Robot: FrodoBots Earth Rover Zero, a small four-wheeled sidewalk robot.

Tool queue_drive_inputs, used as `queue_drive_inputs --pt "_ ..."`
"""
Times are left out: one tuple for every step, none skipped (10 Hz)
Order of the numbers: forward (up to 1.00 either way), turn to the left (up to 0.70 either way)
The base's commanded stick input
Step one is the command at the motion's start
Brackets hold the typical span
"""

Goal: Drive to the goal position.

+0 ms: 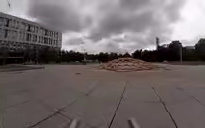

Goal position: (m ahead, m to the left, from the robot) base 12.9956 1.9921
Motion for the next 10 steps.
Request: queue_drive_inputs --pt "1.0 0.0" --pt "1.0 0.0" --pt "1.0 0.0" --pt "1.0 0.0" --pt "1.0 0.0" --pt "1.0 0.0" --pt "1.0 0.0" --pt "1.0 0.0" --pt "1.0 0.0" --pt "1.0 0.0"
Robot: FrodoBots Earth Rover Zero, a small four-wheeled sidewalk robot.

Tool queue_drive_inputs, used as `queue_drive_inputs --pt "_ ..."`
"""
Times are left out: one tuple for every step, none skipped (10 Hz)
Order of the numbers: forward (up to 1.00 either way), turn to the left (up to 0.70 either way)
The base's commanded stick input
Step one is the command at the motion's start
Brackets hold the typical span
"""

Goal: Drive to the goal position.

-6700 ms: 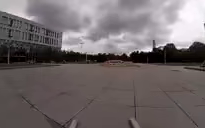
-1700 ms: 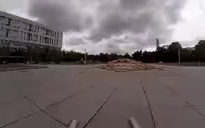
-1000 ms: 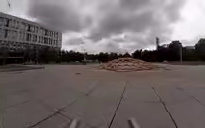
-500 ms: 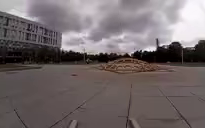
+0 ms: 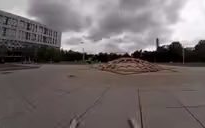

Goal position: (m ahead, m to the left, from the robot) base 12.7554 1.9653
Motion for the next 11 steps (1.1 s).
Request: queue_drive_inputs --pt "1.0 0.0" --pt "1.0 0.0" --pt "1.0 0.0" --pt "1.0 0.0" --pt "1.0 0.0" --pt "1.0 0.0" --pt "1.0 0.0" --pt "1.0 0.0" --pt "1.0 0.0" --pt "1.0 0.0" --pt "1.0 0.0"
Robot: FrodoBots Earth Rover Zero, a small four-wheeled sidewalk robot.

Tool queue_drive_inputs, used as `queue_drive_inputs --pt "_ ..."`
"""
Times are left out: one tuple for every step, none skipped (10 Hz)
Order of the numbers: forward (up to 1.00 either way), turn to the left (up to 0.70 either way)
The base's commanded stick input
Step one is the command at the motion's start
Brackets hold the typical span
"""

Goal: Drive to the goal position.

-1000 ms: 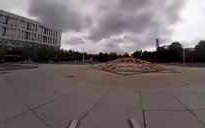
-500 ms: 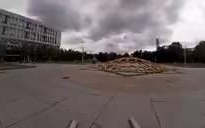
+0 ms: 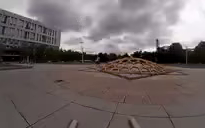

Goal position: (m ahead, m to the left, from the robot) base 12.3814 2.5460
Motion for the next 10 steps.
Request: queue_drive_inputs --pt "1.0 0.0" --pt "1.0 0.0" --pt "1.0 0.04" --pt "1.0 0.1" --pt "1.0 0.4" --pt "1.0 0.4" --pt "1.0 0.4" --pt "1.0 0.4" --pt "1.0 0.4" --pt "1.0 0.4"
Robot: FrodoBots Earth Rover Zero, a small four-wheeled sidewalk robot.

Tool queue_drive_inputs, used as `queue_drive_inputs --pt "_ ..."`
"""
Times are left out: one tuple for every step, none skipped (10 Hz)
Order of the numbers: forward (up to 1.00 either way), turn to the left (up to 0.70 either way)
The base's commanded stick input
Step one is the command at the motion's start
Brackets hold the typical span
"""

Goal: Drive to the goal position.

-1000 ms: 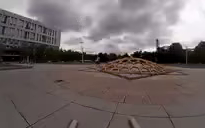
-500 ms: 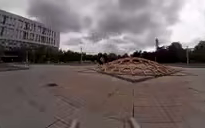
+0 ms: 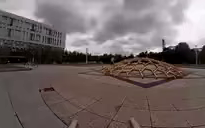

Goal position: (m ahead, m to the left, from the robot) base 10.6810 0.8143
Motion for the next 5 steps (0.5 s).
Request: queue_drive_inputs --pt "1.0 0.4" --pt "1.0 0.4" --pt "1.0 0.4" --pt "1.0 0.4" --pt "1.0 0.4"
